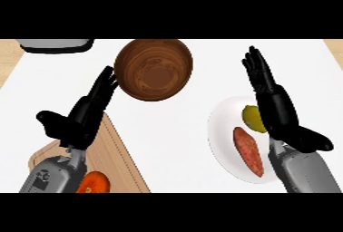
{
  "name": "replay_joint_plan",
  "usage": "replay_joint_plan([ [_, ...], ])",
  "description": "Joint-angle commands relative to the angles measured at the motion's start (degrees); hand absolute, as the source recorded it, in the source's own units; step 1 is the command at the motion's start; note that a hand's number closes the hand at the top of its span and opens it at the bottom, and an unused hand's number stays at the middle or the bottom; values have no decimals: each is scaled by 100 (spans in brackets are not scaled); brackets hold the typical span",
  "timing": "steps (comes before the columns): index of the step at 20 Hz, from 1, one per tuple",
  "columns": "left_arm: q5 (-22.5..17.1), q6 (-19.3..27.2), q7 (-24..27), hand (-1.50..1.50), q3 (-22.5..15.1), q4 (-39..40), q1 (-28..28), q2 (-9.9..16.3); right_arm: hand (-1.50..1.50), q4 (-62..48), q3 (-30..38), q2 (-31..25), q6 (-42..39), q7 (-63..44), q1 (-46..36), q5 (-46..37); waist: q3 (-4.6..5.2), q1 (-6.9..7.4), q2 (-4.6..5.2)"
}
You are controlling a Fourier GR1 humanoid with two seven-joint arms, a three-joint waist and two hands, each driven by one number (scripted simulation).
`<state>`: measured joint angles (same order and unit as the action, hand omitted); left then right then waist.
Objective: Pick the lemon from the plate and place it in the bowl
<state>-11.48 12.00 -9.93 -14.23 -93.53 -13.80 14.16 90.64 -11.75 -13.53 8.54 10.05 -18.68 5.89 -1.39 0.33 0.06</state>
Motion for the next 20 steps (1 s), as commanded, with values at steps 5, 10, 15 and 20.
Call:
replay_joint_plan([
  [5,455,313,236,0,903,317,371,865,150,618,921,-1345,-1900,1528,-126,903,121,9,-41],
  [10,385,365,174,0,1039,318,704,908,-150,-651,1643,-2112,-450,1165,1390,-695,121,-258,-13],
  [15,352,58,674,0,1222,479,962,965,-150,-765,1704,-1893,-589,3523,2741,-959,134,-109,-11],
  [20,332,-195,390,0,1463,569,549,863,-150,-1087,2263,-1981,-770,3451,2570,-1003,139,-52,-5],
])
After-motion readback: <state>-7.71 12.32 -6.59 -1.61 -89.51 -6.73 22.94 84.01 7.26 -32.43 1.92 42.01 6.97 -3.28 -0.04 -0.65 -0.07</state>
